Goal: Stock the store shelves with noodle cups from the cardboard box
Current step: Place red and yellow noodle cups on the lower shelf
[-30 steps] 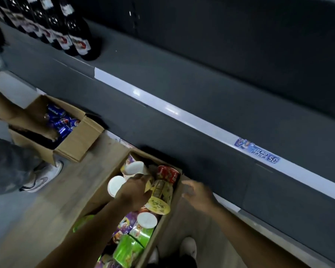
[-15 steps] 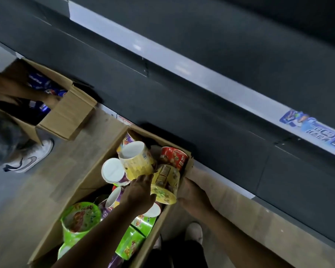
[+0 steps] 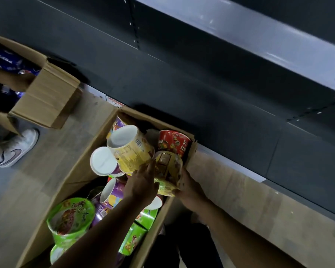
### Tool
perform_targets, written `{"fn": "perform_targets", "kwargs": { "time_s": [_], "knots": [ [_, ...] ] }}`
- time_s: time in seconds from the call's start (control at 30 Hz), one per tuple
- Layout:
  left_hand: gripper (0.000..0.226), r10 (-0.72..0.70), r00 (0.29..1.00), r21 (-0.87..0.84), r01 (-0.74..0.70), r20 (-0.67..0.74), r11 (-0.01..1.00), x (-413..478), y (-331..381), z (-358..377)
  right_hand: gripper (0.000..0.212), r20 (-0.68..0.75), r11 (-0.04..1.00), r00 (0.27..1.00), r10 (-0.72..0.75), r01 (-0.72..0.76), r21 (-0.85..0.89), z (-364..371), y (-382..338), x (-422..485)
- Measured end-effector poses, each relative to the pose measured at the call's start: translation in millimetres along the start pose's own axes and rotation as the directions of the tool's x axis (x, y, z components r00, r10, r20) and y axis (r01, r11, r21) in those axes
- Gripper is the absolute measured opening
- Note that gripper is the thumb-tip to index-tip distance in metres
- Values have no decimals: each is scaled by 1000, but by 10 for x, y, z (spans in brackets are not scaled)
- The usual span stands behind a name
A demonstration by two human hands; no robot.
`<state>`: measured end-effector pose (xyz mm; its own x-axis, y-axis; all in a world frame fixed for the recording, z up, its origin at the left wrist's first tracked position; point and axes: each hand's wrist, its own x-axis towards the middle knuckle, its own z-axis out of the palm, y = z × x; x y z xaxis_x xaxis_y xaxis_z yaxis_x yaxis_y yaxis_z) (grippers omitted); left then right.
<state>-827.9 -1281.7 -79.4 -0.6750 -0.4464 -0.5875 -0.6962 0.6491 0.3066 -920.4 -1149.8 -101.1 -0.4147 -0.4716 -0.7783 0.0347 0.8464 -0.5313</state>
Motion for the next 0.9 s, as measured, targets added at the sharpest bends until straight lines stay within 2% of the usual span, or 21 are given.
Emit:
{"fn": "perform_targets", "kwargs": {
  "time_s": [0.13, 0.27, 0.47, 0.6, 0.63, 0.7, 0.9],
  "knots": [
    [69, -4, 1000, 59, 4, -10, 998, 43, -16, -3, 86, 43, 999, 998, 47, -48, 10, -32, 19, 11],
    [72, 2, 1000, 91, 0, -30, 996, 67, -7, -16, 85, 67, 996, 994, 80, -83, 30, -46, -2, 16],
    [66, 4, 999, 109, 0, -38, 994, 84, -7, -29, 84, 91, 996, 993, 76, -79, 29, -78, -22, 2],
    [65, 124, 983, 124, -107, -133, 986, 114, -44, -46, 76, 110, 1000, 994, 26, -25, -11, -101, -70, -39],
    [64, 140, 983, 112, -126, -121, 986, 124, -61, -39, 73, 109, 999, 994, 16, -12, -37, -101, -79, -48],
    [62, 133, 987, 60, -128, -94, 990, 129, -77, -28, 64, 85, 996, 996, -5, 13, -86, -99, -92, -72],
    [52, 84, 988, -46, -90, -128, 995, 98, 18, -71, 47, -45, 984, 997, -66, 57, -171, -183, -96, -159]
  ]
}}
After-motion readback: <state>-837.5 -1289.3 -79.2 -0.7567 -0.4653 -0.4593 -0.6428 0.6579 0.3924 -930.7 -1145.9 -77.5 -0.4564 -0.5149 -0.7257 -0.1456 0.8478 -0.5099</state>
